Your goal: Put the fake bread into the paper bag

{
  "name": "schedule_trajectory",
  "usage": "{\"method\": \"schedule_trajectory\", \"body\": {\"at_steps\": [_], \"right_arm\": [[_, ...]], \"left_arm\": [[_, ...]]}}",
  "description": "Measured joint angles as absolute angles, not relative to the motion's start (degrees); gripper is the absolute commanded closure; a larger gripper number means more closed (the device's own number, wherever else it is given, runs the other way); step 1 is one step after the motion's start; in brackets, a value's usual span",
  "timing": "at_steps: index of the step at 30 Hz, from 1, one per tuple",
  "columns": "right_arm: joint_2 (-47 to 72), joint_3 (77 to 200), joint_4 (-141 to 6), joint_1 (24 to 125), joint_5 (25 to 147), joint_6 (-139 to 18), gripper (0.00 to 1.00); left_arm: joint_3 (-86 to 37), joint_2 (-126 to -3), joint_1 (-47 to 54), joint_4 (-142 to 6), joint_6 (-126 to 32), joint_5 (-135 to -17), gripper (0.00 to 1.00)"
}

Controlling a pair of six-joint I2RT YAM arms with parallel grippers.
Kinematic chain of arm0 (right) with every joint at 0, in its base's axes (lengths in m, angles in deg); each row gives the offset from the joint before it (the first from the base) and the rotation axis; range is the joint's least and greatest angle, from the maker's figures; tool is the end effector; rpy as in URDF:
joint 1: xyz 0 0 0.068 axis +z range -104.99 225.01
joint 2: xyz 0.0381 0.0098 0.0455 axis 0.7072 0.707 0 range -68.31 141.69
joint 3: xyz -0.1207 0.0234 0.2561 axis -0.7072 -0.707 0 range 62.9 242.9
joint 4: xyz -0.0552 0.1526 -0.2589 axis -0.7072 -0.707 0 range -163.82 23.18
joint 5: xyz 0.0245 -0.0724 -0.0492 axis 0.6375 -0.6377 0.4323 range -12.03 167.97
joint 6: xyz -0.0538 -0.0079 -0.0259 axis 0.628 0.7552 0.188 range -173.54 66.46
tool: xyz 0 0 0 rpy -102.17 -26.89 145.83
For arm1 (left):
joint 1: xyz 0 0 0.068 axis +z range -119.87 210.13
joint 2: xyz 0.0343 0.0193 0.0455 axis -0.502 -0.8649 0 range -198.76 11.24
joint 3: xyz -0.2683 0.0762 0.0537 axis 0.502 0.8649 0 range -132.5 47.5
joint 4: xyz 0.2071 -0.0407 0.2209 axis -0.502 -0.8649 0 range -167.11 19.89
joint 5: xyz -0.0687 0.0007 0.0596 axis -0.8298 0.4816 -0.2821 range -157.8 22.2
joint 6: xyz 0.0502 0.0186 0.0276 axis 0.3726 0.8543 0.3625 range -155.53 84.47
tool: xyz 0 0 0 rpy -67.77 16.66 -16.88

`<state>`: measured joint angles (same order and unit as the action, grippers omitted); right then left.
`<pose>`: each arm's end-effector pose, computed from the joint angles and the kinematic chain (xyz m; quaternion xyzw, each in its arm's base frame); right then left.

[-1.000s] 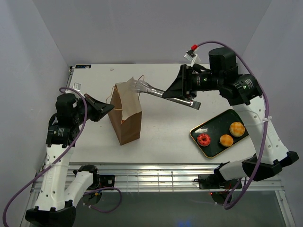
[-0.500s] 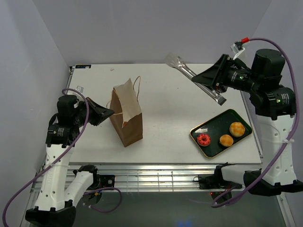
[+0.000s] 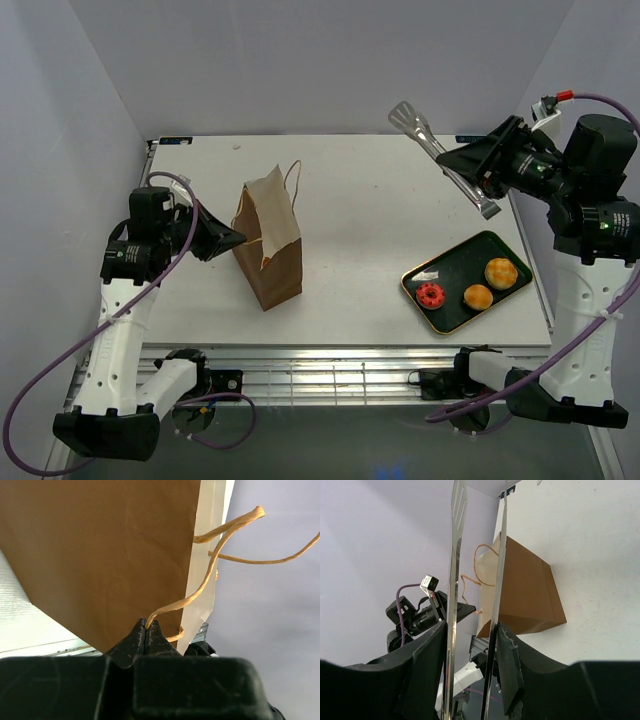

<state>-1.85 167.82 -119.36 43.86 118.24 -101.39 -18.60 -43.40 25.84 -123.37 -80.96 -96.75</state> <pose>0.2062 0.0248 0.5683 0.1143 0.7614 0.4781 0.4227 0.2164 -0.0379 0.3798 -0.2149 0.8634 -0.3732 0.2629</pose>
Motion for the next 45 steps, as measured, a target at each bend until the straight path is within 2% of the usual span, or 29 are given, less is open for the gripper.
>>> {"method": "schedule_trajectory", "body": {"at_steps": [5, 11, 16, 23, 35, 45], "right_arm": [[-2.7, 165.4, -120.4, 40.5, 117.5, -99.8, 0.51], [-1.3, 159.1, -130.3, 36.8, 110.3, -91.3, 0.51], [-2.0, 149.4, -137.2, 36.3, 102.7, -85.1, 0.51], [-10.9, 133.8, -141.8, 36.1, 98.8, -83.7, 0.51], [-16.1, 125.6, -142.2, 36.1, 91.0, -81.4, 0.50], [-17.8, 121.1, -142.1, 36.1, 89.6, -80.1, 0.50]], "left_arm": [[-19.4, -44.5, 25.8, -124.2, -80.5, -97.4, 1.00], [-21.7, -46.1, 25.8, -126.1, -79.7, -98.4, 1.00], [-23.4, -47.6, 25.8, -126.7, -79.3, -99.0, 1.00], [-23.5, -48.4, 25.8, -127.0, -79.3, -99.5, 1.00], [-23.5, -48.4, 25.8, -127.1, -79.3, -99.8, 1.00], [-23.5, -49.5, 25.8, -127.2, -79.3, -99.8, 1.00]]}}
